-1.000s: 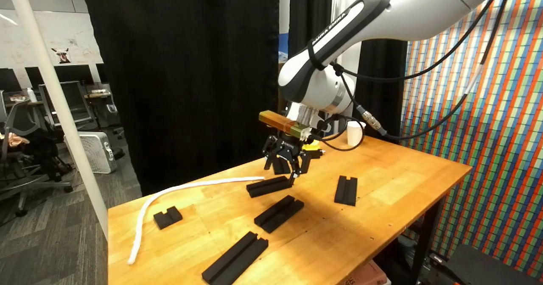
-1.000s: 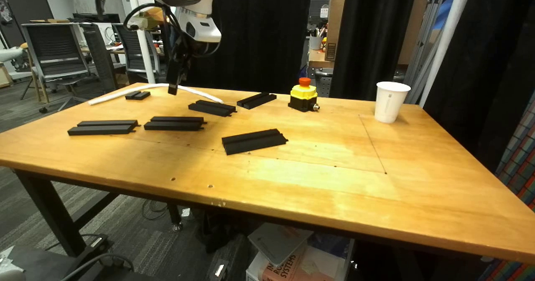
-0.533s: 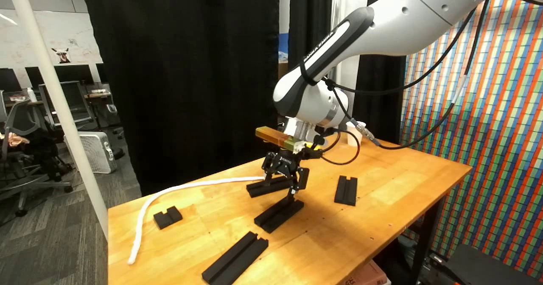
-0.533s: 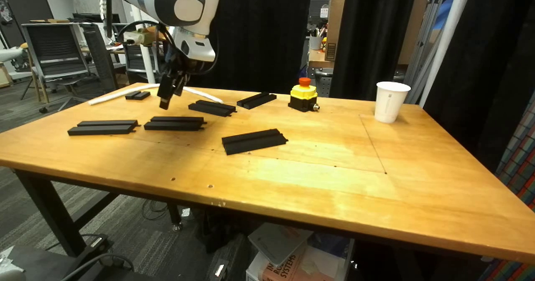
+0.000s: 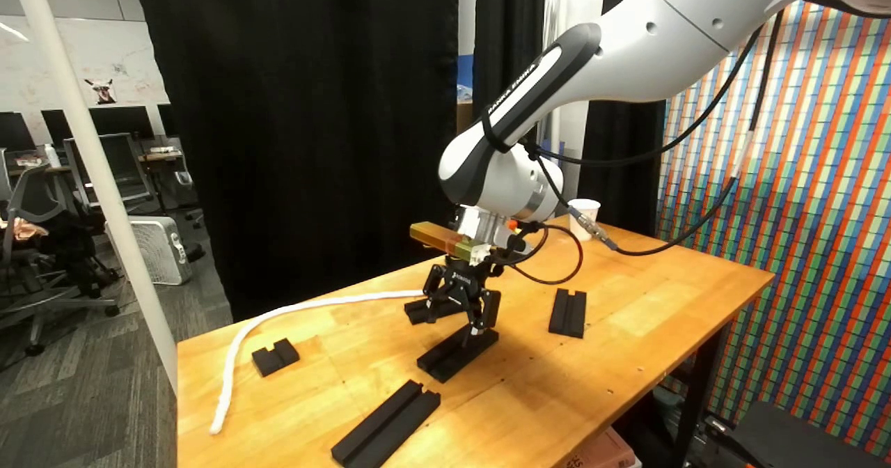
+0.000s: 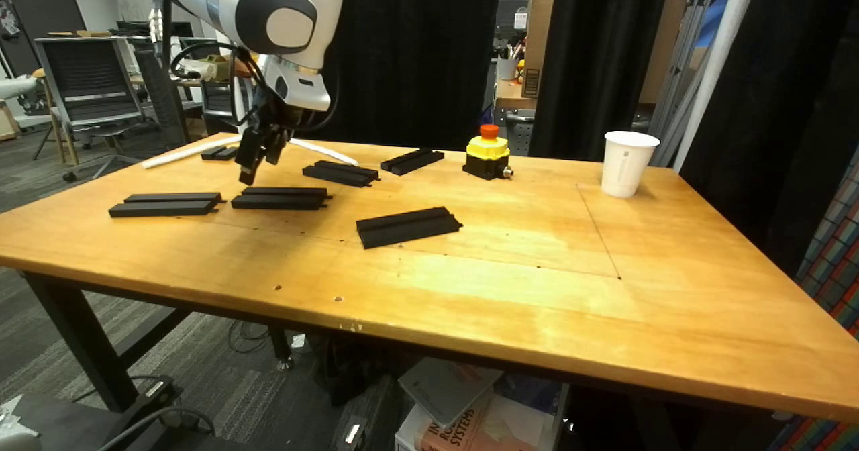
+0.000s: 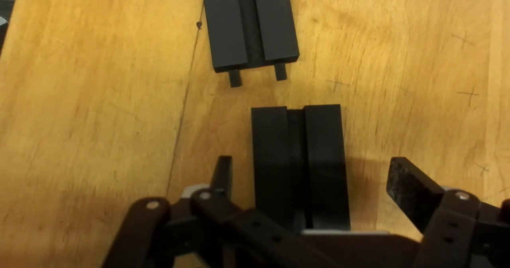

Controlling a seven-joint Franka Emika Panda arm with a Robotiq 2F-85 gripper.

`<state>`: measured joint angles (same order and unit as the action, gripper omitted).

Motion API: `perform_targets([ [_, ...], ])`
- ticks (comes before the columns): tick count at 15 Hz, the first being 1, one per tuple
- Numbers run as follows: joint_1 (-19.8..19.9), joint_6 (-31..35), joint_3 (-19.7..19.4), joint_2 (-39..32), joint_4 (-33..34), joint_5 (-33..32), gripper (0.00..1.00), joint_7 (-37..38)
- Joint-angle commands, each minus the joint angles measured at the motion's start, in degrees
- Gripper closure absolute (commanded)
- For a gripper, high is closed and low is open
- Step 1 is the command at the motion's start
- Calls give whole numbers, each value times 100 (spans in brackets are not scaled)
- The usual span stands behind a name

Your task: Connect the four black pieces closest to you together

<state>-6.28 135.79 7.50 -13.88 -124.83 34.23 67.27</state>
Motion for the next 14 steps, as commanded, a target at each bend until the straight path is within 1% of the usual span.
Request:
perform_targets([
  [1, -52, 42, -49, -155, 95, 60, 0, -20],
  [6, -61, 241, -179, -336, 81, -255, 0, -50],
  [14, -104, 470, -375, -449, 36, -914, 0, 152],
])
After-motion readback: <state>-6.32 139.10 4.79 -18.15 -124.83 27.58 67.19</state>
